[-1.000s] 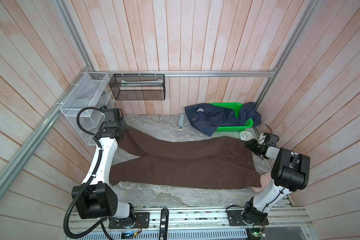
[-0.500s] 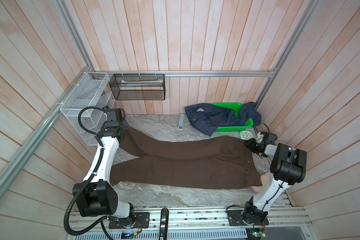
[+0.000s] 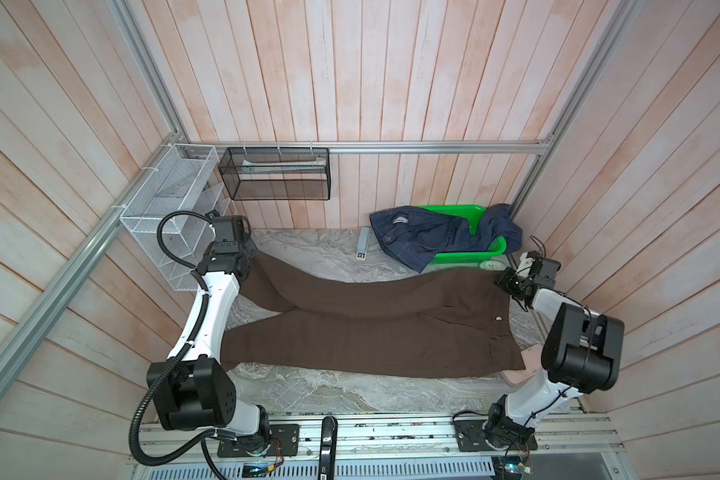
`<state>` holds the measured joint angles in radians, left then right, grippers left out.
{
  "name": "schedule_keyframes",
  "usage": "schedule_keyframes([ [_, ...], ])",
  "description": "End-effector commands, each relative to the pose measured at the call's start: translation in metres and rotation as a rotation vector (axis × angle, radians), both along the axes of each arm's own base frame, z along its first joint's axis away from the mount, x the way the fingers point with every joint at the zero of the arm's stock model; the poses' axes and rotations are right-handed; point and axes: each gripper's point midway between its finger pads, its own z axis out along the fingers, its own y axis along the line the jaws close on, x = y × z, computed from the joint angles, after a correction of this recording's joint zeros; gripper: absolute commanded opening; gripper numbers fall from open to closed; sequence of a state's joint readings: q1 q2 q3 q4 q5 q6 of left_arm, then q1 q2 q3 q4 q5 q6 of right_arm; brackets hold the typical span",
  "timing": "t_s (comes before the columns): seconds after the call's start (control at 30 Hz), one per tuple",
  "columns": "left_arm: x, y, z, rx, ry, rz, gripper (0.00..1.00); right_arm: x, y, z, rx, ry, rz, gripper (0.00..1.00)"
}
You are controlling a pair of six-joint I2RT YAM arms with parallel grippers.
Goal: Fold and stack the trousers
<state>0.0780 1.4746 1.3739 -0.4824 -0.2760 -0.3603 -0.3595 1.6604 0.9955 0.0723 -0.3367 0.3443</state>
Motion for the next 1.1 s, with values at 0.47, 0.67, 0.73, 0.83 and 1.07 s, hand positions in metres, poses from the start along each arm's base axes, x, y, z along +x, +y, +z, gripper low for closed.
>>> schedule_keyframes([
  [0.47,0.068,0.003,-0.036,0.068,-0.094,-0.046,0.00,0.021,-0.044,0.007,-0.096,0.000,-0.155,0.00],
  [0.67,0.091,0.016,-0.075,0.132,0.029,-0.010,0.00,0.018,-0.054,-0.008,-0.125,0.054,-0.195,0.00],
  [0.73,0.097,0.019,-0.088,0.143,0.073,-0.008,0.00,0.019,-0.054,-0.012,-0.120,0.070,-0.194,0.00],
  [0.83,0.107,0.018,-0.102,0.154,0.118,-0.026,0.03,0.021,-0.054,-0.014,-0.115,0.078,-0.192,0.00],
  [1.07,0.117,0.016,-0.103,0.163,0.158,-0.051,0.49,0.021,-0.052,-0.010,-0.110,0.074,-0.194,0.08],
])
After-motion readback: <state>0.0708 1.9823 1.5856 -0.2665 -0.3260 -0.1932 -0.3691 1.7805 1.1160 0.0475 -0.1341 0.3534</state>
